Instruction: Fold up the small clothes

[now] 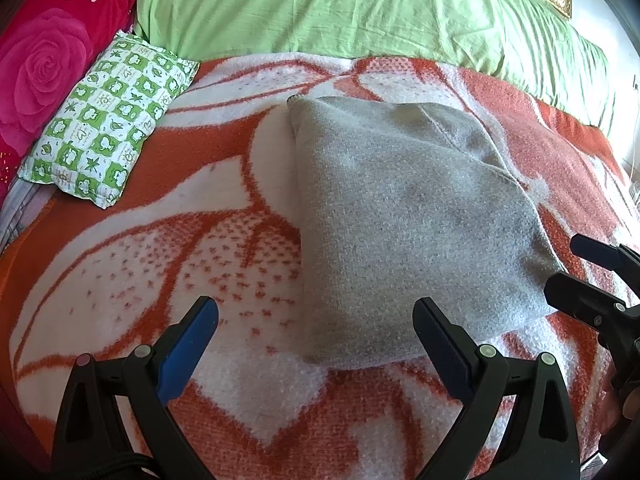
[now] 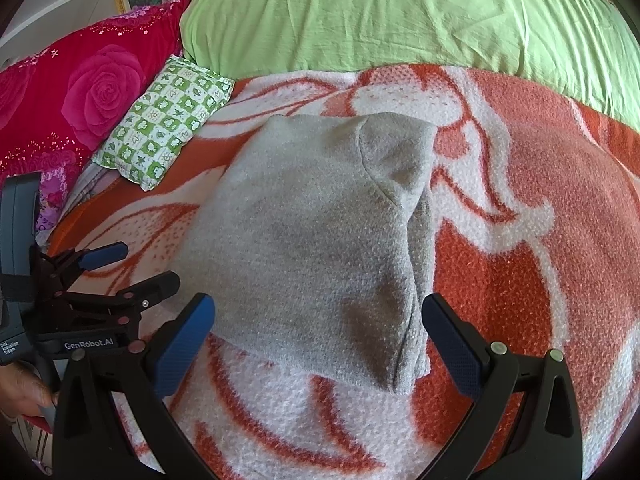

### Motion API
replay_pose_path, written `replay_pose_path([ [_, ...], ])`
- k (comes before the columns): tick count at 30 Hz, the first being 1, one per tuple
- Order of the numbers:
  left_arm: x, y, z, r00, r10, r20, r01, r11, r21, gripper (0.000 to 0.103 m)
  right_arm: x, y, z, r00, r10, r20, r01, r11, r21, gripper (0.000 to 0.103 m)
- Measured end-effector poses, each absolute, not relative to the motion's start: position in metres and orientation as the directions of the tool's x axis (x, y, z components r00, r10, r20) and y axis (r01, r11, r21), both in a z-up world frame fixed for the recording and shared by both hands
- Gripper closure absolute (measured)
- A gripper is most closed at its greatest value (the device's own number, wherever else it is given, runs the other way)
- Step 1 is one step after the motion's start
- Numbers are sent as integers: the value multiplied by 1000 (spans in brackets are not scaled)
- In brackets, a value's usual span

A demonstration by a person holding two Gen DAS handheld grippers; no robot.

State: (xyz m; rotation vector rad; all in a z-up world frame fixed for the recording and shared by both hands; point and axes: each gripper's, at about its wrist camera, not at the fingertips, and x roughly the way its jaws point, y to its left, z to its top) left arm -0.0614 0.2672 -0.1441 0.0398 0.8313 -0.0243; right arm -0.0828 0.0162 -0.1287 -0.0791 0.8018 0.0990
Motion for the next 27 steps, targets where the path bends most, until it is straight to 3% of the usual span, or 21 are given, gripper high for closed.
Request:
replay_pose_path([
  [27, -56, 267, -145, 667, -6, -745, 32, 999, 21, 5, -80, 13, -129, 686, 64, -725, -122, 992, -28, 0],
])
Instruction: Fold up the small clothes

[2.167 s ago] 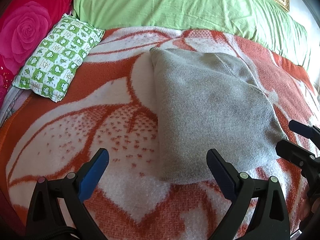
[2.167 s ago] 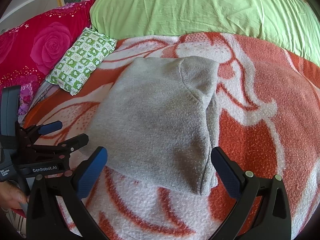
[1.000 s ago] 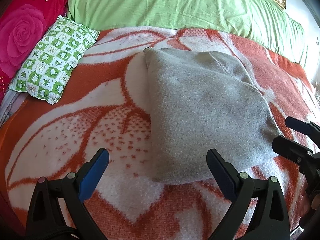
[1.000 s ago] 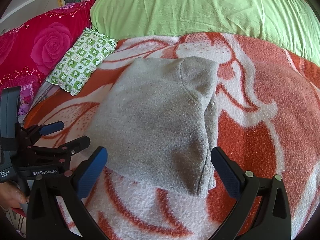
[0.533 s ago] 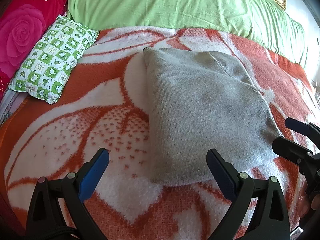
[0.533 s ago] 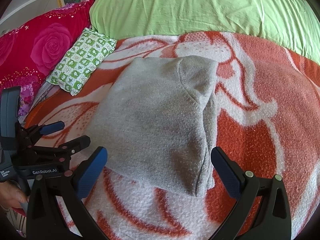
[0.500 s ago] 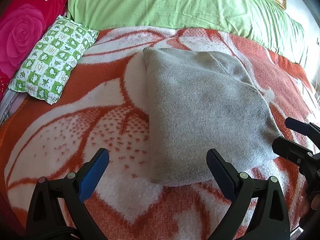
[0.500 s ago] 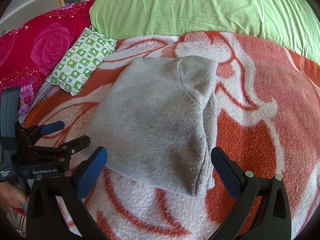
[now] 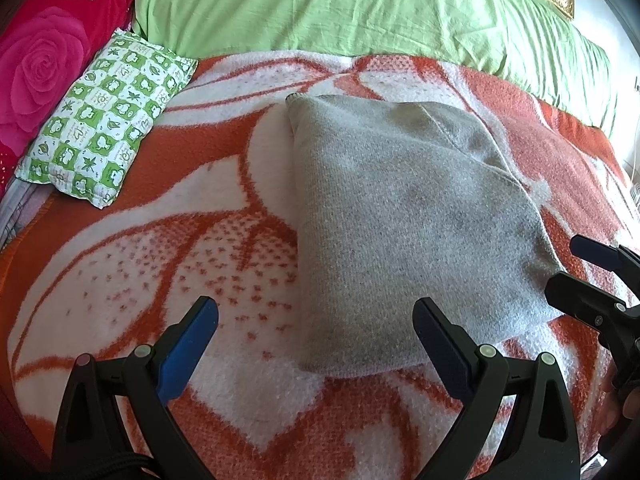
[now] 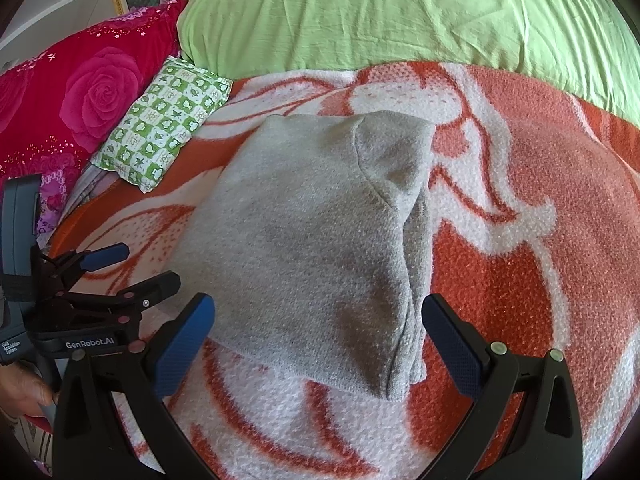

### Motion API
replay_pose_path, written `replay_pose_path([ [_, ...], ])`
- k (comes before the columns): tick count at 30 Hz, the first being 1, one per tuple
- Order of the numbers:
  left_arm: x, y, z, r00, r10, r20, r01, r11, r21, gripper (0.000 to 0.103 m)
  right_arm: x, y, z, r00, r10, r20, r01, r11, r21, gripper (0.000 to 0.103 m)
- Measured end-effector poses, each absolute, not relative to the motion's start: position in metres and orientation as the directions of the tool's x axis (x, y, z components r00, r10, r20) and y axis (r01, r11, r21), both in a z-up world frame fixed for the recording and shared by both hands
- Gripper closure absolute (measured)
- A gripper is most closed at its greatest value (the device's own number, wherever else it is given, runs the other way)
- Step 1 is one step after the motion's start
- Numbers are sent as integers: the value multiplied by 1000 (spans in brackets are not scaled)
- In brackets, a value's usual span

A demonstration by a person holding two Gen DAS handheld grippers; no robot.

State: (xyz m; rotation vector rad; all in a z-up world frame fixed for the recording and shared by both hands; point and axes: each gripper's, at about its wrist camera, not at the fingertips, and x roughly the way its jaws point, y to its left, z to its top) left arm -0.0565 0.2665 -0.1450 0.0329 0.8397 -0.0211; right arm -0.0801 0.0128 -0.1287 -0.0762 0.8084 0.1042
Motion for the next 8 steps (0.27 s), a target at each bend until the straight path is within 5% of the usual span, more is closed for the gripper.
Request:
replay_pose_path([
  [8, -54, 271, -146, 659, 12, -752, 9, 1000, 23, 5, -79, 12, -129, 684, 67, -726, -124, 992, -25, 0],
])
